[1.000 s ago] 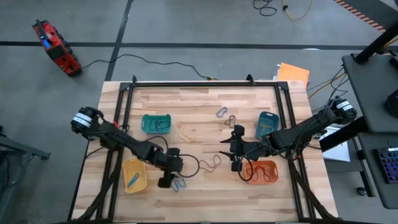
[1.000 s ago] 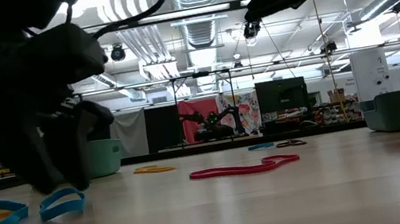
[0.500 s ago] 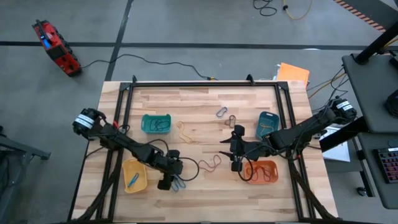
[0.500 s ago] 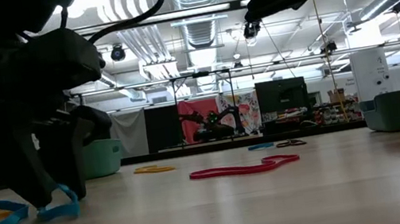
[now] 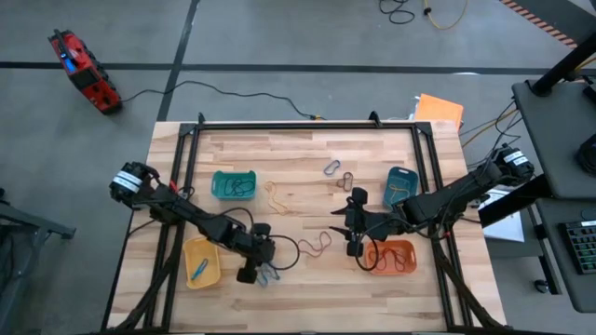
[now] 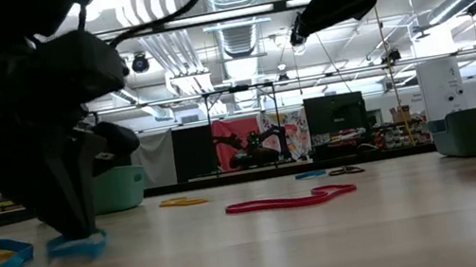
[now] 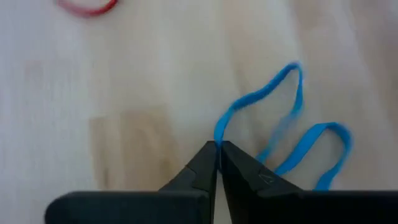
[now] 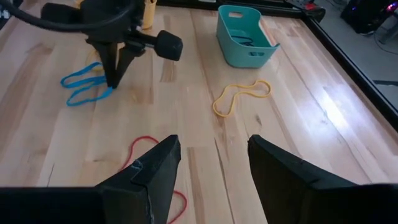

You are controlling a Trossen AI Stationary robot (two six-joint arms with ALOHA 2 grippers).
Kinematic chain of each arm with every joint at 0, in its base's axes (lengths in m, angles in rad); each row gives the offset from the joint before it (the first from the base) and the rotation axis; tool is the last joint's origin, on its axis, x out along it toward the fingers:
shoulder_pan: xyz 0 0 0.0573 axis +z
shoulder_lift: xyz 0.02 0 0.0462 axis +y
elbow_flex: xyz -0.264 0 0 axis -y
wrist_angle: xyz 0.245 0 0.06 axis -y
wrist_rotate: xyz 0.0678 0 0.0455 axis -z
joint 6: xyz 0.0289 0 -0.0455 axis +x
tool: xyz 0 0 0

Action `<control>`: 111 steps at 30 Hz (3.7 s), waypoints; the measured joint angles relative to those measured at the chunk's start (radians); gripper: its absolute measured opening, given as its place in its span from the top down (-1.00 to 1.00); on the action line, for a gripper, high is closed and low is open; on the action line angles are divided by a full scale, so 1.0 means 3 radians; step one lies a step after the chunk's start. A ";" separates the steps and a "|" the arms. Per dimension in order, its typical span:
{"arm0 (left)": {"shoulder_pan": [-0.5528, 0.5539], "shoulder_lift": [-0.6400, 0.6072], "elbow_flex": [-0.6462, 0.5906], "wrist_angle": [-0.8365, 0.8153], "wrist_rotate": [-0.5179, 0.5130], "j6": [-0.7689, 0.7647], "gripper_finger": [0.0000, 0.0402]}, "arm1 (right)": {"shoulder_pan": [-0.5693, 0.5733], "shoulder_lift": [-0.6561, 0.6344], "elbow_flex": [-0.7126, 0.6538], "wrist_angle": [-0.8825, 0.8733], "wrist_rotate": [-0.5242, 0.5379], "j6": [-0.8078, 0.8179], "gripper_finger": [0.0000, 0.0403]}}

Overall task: Sort rubber bands into baskets
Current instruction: Put the blue rubber band into the yellow bin, then put the yellow rubber band into the blue bin

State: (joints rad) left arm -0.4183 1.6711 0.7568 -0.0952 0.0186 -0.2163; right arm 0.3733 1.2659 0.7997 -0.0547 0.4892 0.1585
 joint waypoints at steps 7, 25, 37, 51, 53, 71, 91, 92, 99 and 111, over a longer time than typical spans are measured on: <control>0.0000 -0.0006 0.0258 -0.0439 -0.0071 0.0186 1.00 | 0.0000 0.0000 0.0000 0.0001 0.0001 -0.0001 0.08; -0.0011 -0.0495 0.0441 -0.0844 -0.0199 0.0324 1.00 | -0.0001 -0.0001 0.0000 0.0004 0.0001 -0.0005 0.08; -0.0078 -0.1478 0.0874 -0.1603 -0.0208 -0.0024 1.00 | -0.0003 -0.0001 0.0000 0.0029 0.0003 0.0049 0.08; -0.0718 -0.1255 0.1952 -0.3789 -0.0197 -0.1458 1.00 | 0.0005 0.0000 -0.0004 0.0032 0.0026 0.0210 0.08; -0.0841 -0.1217 0.1886 -0.3852 -0.0196 -0.1655 1.00 | 0.0005 0.0000 -0.0005 0.0031 0.0027 0.0239 0.08; -0.1190 -0.0955 0.1117 -0.4446 0.0110 -0.2428 1.00 | 0.0006 0.0004 -0.0006 0.0053 0.0025 0.0258 0.08; -0.1191 -0.0950 0.0980 -0.4437 -0.0025 -0.2504 0.73 | 0.0006 0.0005 -0.0006 0.0053 0.0014 0.0258 0.08; -0.1191 -0.0949 0.0980 -0.4437 -0.0031 -0.2504 0.70 | 0.0006 0.0005 -0.0006 0.0053 0.0014 0.0256 0.08; -0.1191 -0.0950 0.1021 -0.4156 -0.0144 -0.2430 0.59 | 0.0006 0.0002 -0.0009 0.0213 -0.0001 -0.0192 0.08; -0.1191 -0.0950 0.1486 -0.3824 -0.0850 -0.1999 0.59 | 0.0038 -0.0316 -0.0009 0.0604 -0.0372 -0.0710 0.08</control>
State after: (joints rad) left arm -0.7755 1.3861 1.2025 -1.2424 -0.2363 -0.8160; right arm 0.3846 1.1711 0.7971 0.1265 0.3778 -0.0545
